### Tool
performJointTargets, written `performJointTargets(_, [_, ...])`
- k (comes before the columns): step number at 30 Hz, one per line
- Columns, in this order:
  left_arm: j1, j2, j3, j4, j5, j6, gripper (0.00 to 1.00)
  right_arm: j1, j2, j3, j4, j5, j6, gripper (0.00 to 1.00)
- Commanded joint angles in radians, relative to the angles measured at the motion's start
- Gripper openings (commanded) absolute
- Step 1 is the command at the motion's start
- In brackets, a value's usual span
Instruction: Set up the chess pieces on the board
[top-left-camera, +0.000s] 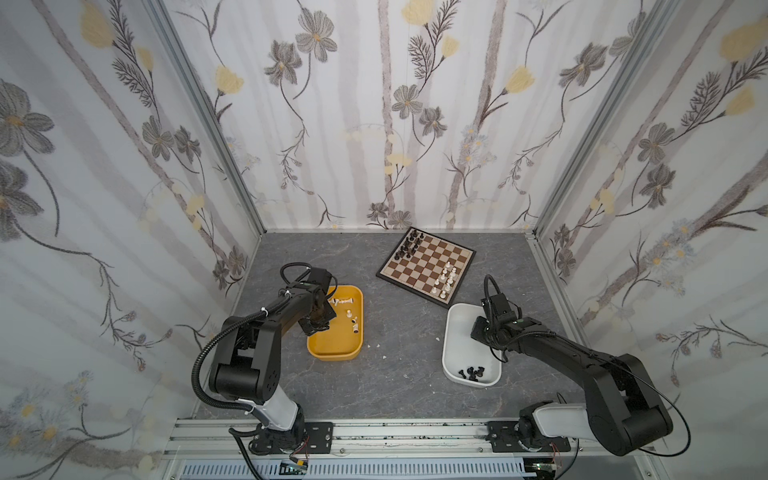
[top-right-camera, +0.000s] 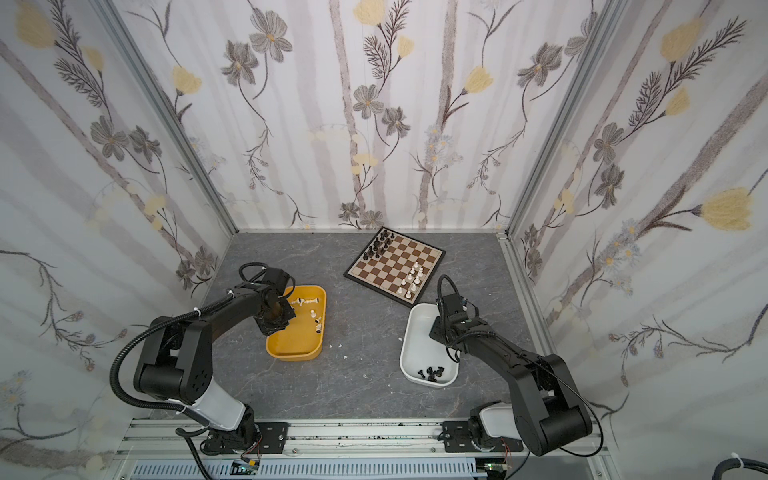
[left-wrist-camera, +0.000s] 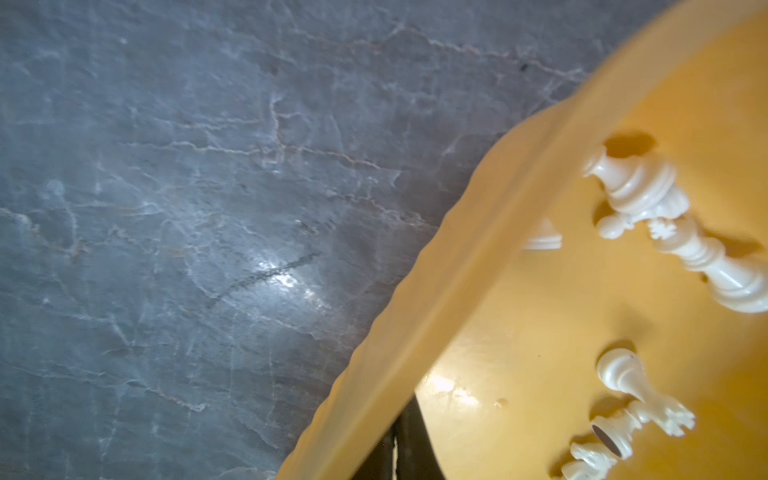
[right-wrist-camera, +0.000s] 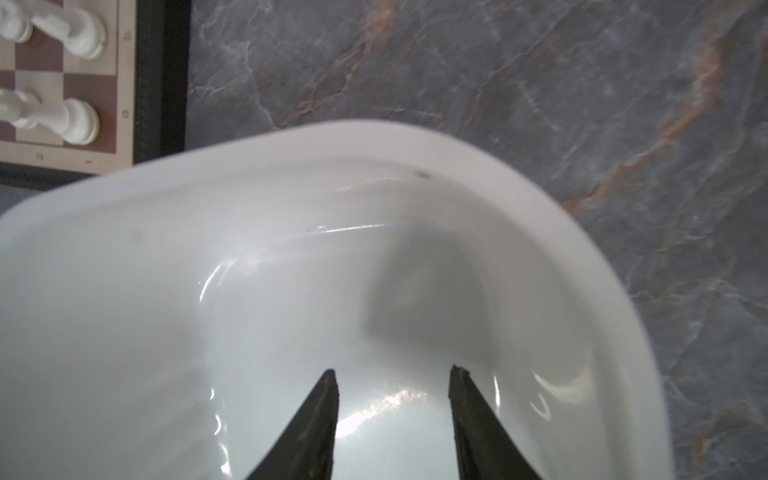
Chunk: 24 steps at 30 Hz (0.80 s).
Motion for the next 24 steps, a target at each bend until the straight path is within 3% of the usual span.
performJointTargets(1, [0.041, -0.023, -0.002, -0.022, -0.003, 0.025, 0.03, -0.074, -0.04, -0.024, 0.015, 0.01, 0.02, 0.46])
performJointTargets(11, [0.01, -0.272, 0.066, -0.105, 0.1, 0.093, 0.25, -0.101, -0.237, 0.102, -0.059, -0.006, -0.021, 0.55])
performJointTargets(14, [-0.029, -0.326, 0.1, -0.111, 0.099, 0.119, 0.34, -0.001, -0.22, 0.228, -0.061, 0.003, -0.072, 0.63])
performJointTargets(18, [-0.081, -0.297, 0.169, -0.067, 0.115, 0.158, 0.54, 0.181, -0.037, 0.409, -0.091, -0.046, -0.133, 0.76])
performJointTargets(24, [-0.126, -0.144, 0.306, 0.017, 0.187, 0.166, 0.9, 0.365, 0.17, 0.422, 0.044, -0.161, -0.072, 0.89])
